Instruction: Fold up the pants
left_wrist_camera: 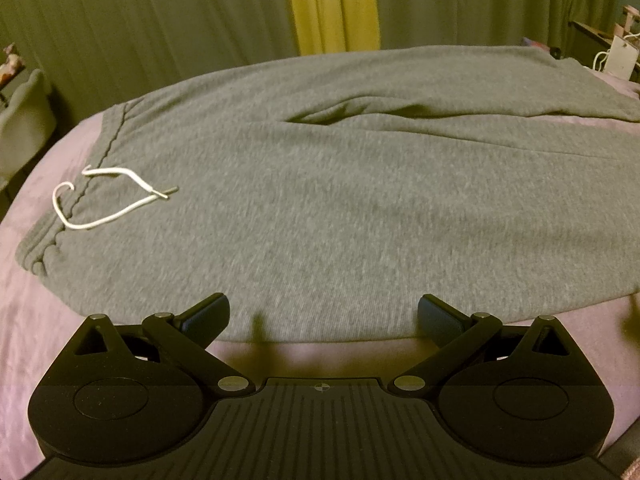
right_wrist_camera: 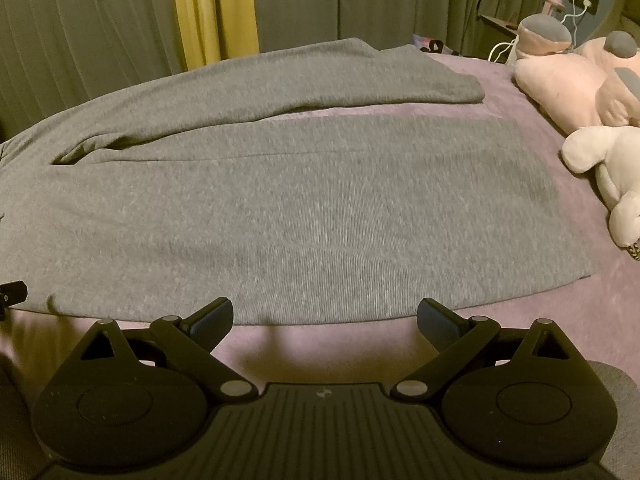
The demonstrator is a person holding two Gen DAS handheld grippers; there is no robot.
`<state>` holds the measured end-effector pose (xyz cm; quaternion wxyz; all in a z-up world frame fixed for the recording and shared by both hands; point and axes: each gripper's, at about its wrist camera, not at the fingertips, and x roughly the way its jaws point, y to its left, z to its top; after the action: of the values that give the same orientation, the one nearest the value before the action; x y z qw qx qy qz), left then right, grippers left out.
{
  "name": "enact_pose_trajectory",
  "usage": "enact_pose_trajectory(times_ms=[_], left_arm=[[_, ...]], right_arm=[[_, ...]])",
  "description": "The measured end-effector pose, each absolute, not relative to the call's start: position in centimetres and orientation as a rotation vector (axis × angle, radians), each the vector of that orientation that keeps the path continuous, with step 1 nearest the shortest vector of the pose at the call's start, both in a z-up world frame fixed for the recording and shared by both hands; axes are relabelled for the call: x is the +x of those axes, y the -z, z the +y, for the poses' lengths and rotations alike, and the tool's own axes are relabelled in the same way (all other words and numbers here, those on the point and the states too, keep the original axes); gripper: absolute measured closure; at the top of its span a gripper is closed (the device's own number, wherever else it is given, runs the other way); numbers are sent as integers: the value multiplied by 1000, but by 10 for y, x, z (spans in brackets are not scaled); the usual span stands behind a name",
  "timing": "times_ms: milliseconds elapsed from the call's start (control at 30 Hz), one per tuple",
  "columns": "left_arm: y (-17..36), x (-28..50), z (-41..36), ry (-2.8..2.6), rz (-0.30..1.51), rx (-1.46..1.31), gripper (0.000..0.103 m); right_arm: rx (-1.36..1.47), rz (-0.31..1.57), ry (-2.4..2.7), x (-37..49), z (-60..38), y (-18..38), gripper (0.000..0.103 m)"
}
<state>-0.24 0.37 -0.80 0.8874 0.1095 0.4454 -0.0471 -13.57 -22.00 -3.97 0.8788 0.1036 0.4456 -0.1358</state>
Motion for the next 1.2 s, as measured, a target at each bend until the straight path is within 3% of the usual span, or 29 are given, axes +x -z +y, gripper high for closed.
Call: enact_pose_trajectory(times_ms=[1200], left_arm=[[10,3,4,89,948,232,0]], right_arm=[[228,956,273,-130,-222,45,4]])
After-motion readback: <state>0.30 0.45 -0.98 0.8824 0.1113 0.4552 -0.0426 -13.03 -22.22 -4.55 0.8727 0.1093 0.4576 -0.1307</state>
